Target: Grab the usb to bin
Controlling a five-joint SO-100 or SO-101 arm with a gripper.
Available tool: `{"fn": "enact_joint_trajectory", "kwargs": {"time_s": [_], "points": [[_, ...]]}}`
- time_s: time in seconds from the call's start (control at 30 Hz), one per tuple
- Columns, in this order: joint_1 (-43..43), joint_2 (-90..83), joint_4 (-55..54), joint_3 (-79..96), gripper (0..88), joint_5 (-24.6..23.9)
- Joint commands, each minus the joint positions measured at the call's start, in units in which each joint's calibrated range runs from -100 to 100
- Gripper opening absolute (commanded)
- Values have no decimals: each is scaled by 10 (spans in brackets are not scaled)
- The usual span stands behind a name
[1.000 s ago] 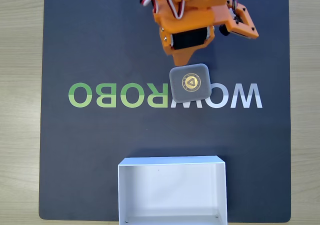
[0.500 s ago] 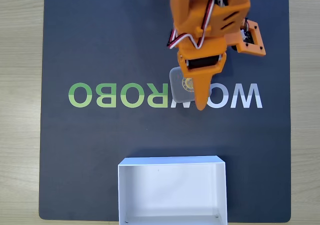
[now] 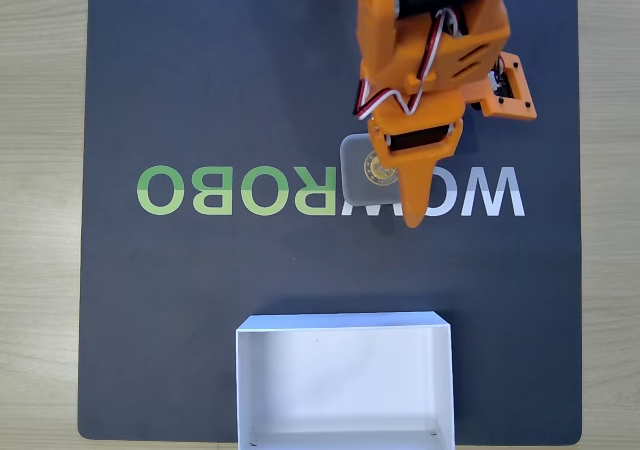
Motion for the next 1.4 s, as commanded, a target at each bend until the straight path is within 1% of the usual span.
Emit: {"fn": "enact_joint_trajectory", "kwargs": {"time_s": [0.0, 0.2, 0.33, 0.43, 0.57, 0.83, 1.07, 1.2, 1.37], "points": [[6, 13, 2, -12, 388, -1], [-1, -11, 29, -13, 388, -2], [-2, -66, 71, -13, 388, -18], [-3, -114, 102, -13, 388, -19], [-5, -142, 117, -12, 388, -19], [2, -87, 105, -14, 388, -19], [41, -48, 51, -14, 388, -12], [39, -24, 39, -14, 388, -3], [35, -4, 39, -18, 388, -3]]}}
